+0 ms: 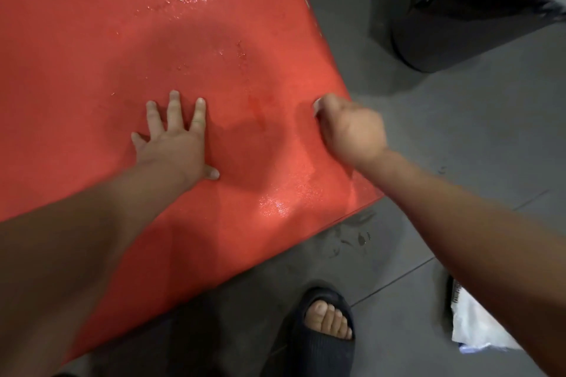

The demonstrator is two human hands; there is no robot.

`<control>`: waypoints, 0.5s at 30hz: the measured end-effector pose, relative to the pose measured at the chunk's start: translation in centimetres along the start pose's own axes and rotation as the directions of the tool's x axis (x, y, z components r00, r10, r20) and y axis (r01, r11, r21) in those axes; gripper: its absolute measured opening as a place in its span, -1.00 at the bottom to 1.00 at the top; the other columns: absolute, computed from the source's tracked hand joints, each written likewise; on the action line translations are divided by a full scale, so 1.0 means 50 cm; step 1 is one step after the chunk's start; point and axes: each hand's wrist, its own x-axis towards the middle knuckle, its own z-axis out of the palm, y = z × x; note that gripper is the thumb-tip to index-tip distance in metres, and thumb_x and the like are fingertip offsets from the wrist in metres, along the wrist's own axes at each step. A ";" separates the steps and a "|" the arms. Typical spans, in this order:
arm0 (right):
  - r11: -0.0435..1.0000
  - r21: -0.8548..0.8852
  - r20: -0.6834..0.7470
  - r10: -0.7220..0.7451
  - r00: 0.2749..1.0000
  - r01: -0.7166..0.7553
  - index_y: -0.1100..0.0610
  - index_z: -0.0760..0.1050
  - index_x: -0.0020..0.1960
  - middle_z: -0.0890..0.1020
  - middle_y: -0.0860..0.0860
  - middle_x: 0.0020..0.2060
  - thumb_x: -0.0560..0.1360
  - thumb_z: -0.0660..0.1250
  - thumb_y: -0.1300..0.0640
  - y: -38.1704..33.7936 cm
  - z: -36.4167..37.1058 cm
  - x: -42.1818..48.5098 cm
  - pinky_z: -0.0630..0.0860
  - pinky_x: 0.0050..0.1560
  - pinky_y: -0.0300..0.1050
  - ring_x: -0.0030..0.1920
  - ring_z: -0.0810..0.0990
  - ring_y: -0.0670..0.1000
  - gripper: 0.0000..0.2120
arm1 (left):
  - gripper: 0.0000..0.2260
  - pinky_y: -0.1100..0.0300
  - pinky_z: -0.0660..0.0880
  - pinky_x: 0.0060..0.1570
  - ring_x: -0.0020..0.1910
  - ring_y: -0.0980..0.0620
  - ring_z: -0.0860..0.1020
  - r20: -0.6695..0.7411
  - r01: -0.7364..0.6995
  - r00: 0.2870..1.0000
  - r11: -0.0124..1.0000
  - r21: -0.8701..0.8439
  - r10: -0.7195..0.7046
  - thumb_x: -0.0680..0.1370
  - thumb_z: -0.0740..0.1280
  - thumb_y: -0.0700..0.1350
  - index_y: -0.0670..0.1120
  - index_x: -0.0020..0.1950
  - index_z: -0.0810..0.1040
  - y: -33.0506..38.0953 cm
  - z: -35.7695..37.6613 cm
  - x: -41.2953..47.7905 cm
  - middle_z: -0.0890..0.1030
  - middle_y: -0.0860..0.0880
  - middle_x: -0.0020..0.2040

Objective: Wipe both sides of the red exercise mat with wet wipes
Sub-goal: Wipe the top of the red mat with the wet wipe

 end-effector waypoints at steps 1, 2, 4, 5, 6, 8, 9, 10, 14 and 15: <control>0.983 -0.017 -0.036 0.180 0.983 -0.181 0.08 0.43 0.10 0.63 0.10 -0.08 0.63 0.15 0.05 0.017 -0.003 0.018 0.37 -0.34 -0.01 -0.17 0.63 0.24 -0.85 | 0.16 -0.39 0.03 0.50 0.60 -0.24 -0.32 0.001 -0.001 1.000 1.000 -0.004 0.001 0.40 0.55 0.20 0.19 0.61 -0.34 0.000 0.000 0.001 -0.43 0.00 0.59; 0.951 -0.029 -0.062 0.304 0.951 -0.306 0.12 0.40 0.09 0.62 0.14 -0.08 0.65 0.11 0.03 0.020 0.000 0.032 0.33 -0.33 0.00 -0.17 0.62 0.27 -0.82 | 0.17 -0.39 0.03 0.50 0.60 -0.24 -0.33 0.001 -0.002 1.000 1.000 -0.008 0.002 0.40 0.55 0.20 0.19 0.61 -0.35 0.000 0.000 0.003 -0.43 0.00 0.59; 0.964 0.010 -0.075 0.266 0.961 -0.266 0.15 0.41 0.08 0.62 0.15 -0.10 0.66 0.09 0.03 -0.017 0.005 0.039 0.33 -0.35 0.02 -0.19 0.61 0.27 -0.79 | 0.17 -0.40 0.02 0.50 0.59 -0.24 -0.33 -0.002 -0.006 1.000 1.000 -0.015 0.006 0.40 0.55 0.20 0.19 0.61 -0.35 -0.001 0.001 0.005 -0.43 0.00 0.59; 0.990 0.053 -0.045 0.132 0.990 -0.130 0.14 0.44 0.09 0.63 0.14 -0.10 0.65 0.13 0.05 -0.048 0.007 0.030 0.39 -0.36 0.02 -0.20 0.62 0.25 -0.81 | 0.17 -0.40 0.02 0.50 0.59 -0.24 -0.33 -0.004 -0.008 1.000 1.000 -0.017 0.008 0.40 0.56 0.20 0.19 0.61 -0.35 -0.003 0.002 0.005 -0.43 0.00 0.59; 0.995 0.084 0.006 -0.058 0.998 0.058 0.12 0.47 0.10 0.63 0.11 -0.09 0.63 0.18 0.07 -0.074 0.009 0.014 0.43 -0.36 0.01 -0.19 0.63 0.22 -0.84 | 0.17 -0.39 0.02 0.50 0.60 -0.24 -0.32 -0.007 -0.010 1.000 1.000 -0.017 0.010 0.40 0.55 0.20 0.20 0.61 -0.34 -0.005 0.003 0.005 -0.43 0.00 0.59; 0.943 0.056 0.091 -0.333 0.938 0.329 0.06 0.50 0.10 0.63 0.03 -0.06 0.60 0.23 0.08 -0.077 0.012 -0.008 0.45 -0.36 -0.02 -0.19 0.64 0.16 -0.88 | 0.17 -0.39 0.03 0.50 0.60 -0.24 -0.32 -0.012 -0.015 1.000 1.000 -0.015 0.014 0.40 0.55 0.21 0.21 0.61 -0.34 -0.007 0.003 0.005 -0.42 0.00 0.60; 0.944 0.030 0.091 -0.330 0.940 0.329 0.03 0.50 0.10 0.63 0.00 -0.05 0.59 0.24 0.07 -0.059 0.008 0.000 0.44 -0.35 -0.04 -0.18 0.65 0.13 -0.88 | 0.17 -0.39 0.03 0.50 0.60 -0.24 -0.32 -0.012 -0.014 1.000 1.000 -0.015 0.014 0.39 0.56 0.22 0.21 0.61 -0.34 -0.007 0.003 0.005 -0.42 0.00 0.60; 0.972 0.004 0.054 -0.233 0.971 0.233 0.01 0.49 0.12 0.64 0.01 -0.05 0.60 0.23 0.06 -0.040 0.002 0.016 0.43 -0.33 -0.05 -0.16 0.65 0.14 -0.87 | 0.17 -0.38 0.03 0.50 0.60 -0.23 -0.31 -0.013 -0.011 1.000 1.000 -0.015 0.011 0.39 0.55 0.22 0.22 0.60 -0.34 -0.007 0.003 0.006 -0.42 0.01 0.60; 0.929 -0.025 -0.063 0.368 0.928 -0.370 0.16 0.41 0.11 0.61 0.18 -0.04 0.66 0.08 0.01 0.020 -0.002 0.079 0.35 -0.27 0.04 -0.09 0.62 0.28 -0.75 | 0.16 -0.36 0.06 0.49 0.60 -0.21 -0.30 -0.021 -0.013 1.000 1.000 -0.009 0.013 0.39 0.54 0.25 0.24 0.60 -0.34 -0.010 0.002 0.007 -0.40 0.02 0.60; 0.935 -0.003 -0.069 0.353 0.933 -0.354 0.18 0.41 0.10 0.62 0.19 -0.05 0.66 0.07 0.01 0.005 0.000 0.080 0.38 -0.25 0.05 -0.09 0.62 0.28 -0.74 | 0.15 -0.35 0.08 0.48 0.60 -0.22 -0.29 -0.026 -0.019 0.999 1.000 0.001 0.019 0.39 0.53 0.27 0.24 0.60 -0.34 -0.012 0.002 0.007 -0.40 0.02 0.60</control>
